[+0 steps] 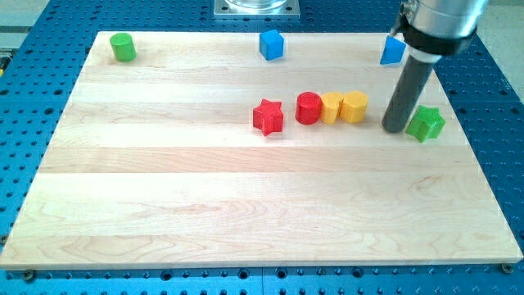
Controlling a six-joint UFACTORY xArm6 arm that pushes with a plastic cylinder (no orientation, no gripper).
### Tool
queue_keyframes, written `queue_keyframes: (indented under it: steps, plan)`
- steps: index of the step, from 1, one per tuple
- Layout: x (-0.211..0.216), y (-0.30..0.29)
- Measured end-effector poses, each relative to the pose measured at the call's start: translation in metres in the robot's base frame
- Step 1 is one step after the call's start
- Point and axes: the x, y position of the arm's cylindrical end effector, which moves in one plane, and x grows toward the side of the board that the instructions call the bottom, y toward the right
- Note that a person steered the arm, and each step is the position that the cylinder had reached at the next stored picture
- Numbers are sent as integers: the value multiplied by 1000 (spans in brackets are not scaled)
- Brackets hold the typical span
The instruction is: Separate the yellow blocks from each other
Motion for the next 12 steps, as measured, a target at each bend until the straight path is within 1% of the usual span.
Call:
queue_keyframes:
  steps: [1, 2, 3, 4, 5, 6, 7, 8, 9, 10, 11, 12]
  plan:
    - [-35, 17]
    - [-40, 27]
    - [9, 27]
    - [13, 27]
    - [-1, 27]
    - [-40, 7]
    - [-57, -39]
    - [-61, -66]
    - [-27, -72]
    - [30, -75]
    - [48, -74]
    - [58, -74]
